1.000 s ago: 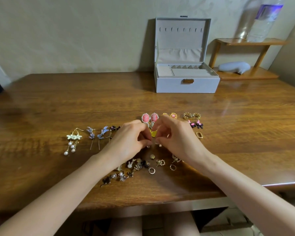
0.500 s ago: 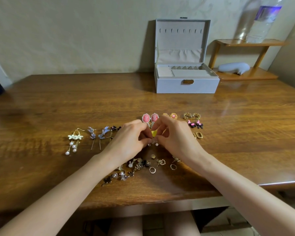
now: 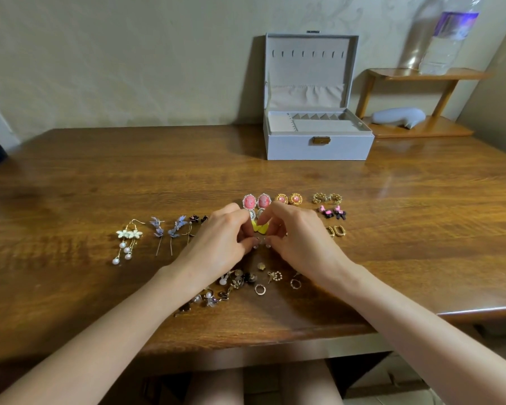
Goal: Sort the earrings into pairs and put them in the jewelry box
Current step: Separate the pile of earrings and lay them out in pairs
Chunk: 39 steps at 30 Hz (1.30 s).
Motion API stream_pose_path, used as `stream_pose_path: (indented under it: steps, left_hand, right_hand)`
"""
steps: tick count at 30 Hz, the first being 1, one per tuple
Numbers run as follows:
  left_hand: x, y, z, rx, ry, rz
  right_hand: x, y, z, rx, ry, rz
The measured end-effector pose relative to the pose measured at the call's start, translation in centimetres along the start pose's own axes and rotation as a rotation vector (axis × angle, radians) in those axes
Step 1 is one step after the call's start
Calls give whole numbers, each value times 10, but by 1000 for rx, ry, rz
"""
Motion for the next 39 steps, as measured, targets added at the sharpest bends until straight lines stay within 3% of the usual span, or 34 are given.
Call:
stream_pose_path:
  steps: [10, 23, 39]
  left_hand:
    - [29, -12, 36, 69, 80, -37]
    - [63, -34, 48, 124, -114, -4]
    - [60, -31, 31, 115, -154, -131]
  right_hand:
    - [13, 9, 34, -58, 0, -26]
    - [43, 30, 43, 15, -283, -124]
    - [35, 3, 14, -85, -275, -22]
Point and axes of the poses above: each hand's wrist, its own x-axis away from the middle knuckle, its own z-axis out of the back of the hand, y = z × x, the point moved 4 cm from there along -x, towards the middle knuckle, and after that the axes turned 2 degrees about -y, right-handed, at the moved point
